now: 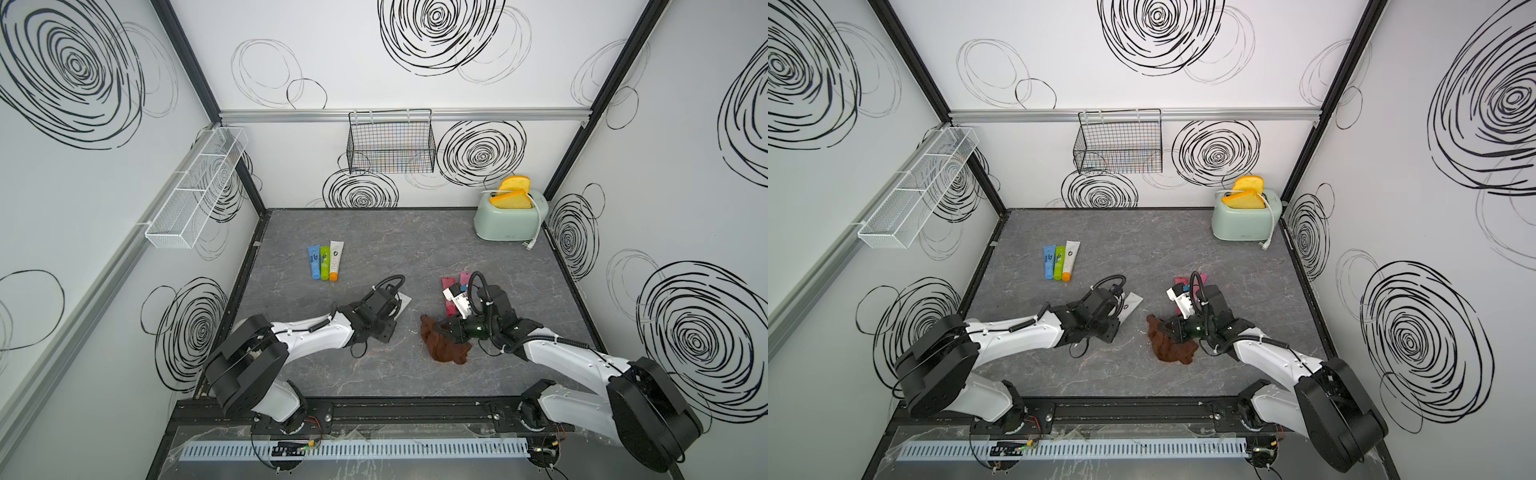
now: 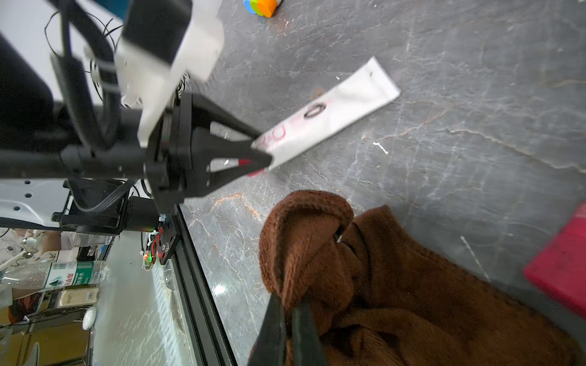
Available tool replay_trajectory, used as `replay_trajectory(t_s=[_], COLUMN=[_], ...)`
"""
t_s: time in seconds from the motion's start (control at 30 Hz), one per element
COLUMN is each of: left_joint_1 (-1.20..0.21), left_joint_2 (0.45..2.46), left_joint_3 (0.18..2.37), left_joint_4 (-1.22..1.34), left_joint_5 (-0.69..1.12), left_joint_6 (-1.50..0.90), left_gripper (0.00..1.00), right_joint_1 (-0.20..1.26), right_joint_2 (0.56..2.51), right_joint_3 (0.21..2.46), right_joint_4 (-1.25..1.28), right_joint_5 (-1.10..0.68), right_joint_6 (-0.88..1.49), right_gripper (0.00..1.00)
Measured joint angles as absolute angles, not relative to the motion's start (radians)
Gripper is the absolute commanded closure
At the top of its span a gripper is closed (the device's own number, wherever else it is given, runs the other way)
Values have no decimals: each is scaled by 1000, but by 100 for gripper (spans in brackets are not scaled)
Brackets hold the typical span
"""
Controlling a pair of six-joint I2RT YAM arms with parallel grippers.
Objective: Wipe the surface of the toothpaste tube
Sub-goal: Move the toothpaste to the center of the board, then wipe the dirt from the toothpaste tube.
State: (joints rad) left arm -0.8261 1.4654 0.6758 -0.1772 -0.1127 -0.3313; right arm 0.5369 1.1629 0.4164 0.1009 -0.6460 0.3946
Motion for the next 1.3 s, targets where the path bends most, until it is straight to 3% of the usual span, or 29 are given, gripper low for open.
replay_trajectory(t_s=[0.07,0.17,0.23,0.3,0.47,0.6,0.73,1.3], left_joint_1=[-875,-938,-963,-965,-958,-948,-949,-984], left_joint_2=[1422,1349,1308,1277,1243,1251,1279,1287], left_joint_3=[627,559,516,483,444,443,449,450], left_joint_4=[-176,-160,-139,-118,-75,-43,-14,5], left_joint_5=[-119,-121,-115,-113,-111,-99,-95,-109], left_joint_6=[-357,-398,-425,-435,-435,-433,-425,-401], left_gripper=[67,39,32,32,41,65,78,87], right_joint_1=[537,536,536,535,535,546,582,693], right_joint_2=[1176,1197,1214,1230,1257,1296,1368,1619], right_joint_3=[425,441,458,475,522,562,599,670], right_joint_4=[95,89,87,83,72,66,63,97], right_joint_5=[-638,-624,-619,-618,-613,-598,-567,-513], right_joint_6=[392,389,384,379,368,359,343,302], right_gripper=[100,100,100,100,100,100,100,100])
